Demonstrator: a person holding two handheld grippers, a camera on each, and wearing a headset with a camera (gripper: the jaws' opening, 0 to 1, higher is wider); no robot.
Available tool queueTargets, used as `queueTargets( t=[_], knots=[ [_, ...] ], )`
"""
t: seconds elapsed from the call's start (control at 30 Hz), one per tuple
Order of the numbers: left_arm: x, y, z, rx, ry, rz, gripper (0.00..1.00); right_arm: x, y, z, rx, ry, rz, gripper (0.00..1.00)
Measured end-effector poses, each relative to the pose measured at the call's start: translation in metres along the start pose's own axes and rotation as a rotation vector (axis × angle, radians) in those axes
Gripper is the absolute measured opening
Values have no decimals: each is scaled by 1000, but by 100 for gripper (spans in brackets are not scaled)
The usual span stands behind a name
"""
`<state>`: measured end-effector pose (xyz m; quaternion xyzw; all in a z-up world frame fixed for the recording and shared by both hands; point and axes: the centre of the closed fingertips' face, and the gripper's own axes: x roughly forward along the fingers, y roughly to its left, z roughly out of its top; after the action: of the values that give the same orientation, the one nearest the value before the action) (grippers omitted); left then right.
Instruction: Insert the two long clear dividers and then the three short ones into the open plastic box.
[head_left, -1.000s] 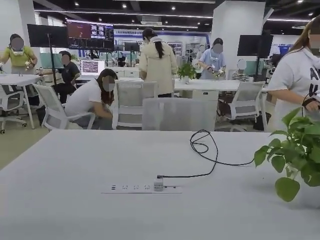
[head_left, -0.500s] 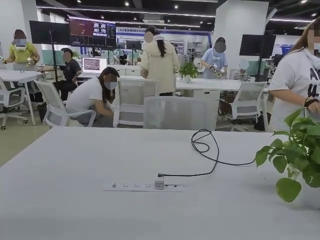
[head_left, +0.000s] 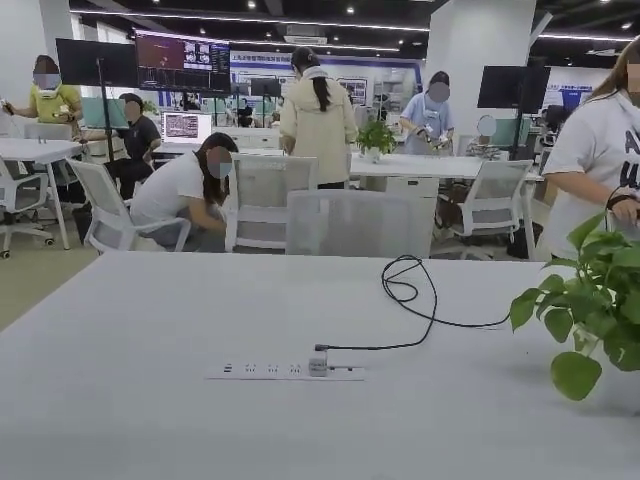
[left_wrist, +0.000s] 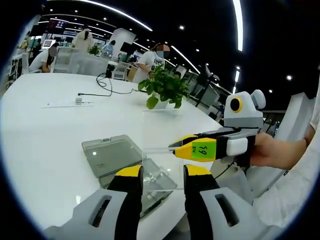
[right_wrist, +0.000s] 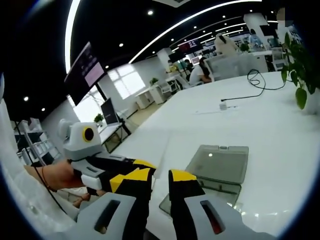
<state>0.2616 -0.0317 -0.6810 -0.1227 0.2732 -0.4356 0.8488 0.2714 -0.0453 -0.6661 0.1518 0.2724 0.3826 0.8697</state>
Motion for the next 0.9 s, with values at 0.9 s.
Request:
queueTargets(
  t=[0.9],
  knots=[
    [-3,-4,-13,72,25,-54,41,-1,-14,4,107,23,-76,7]
  ],
)
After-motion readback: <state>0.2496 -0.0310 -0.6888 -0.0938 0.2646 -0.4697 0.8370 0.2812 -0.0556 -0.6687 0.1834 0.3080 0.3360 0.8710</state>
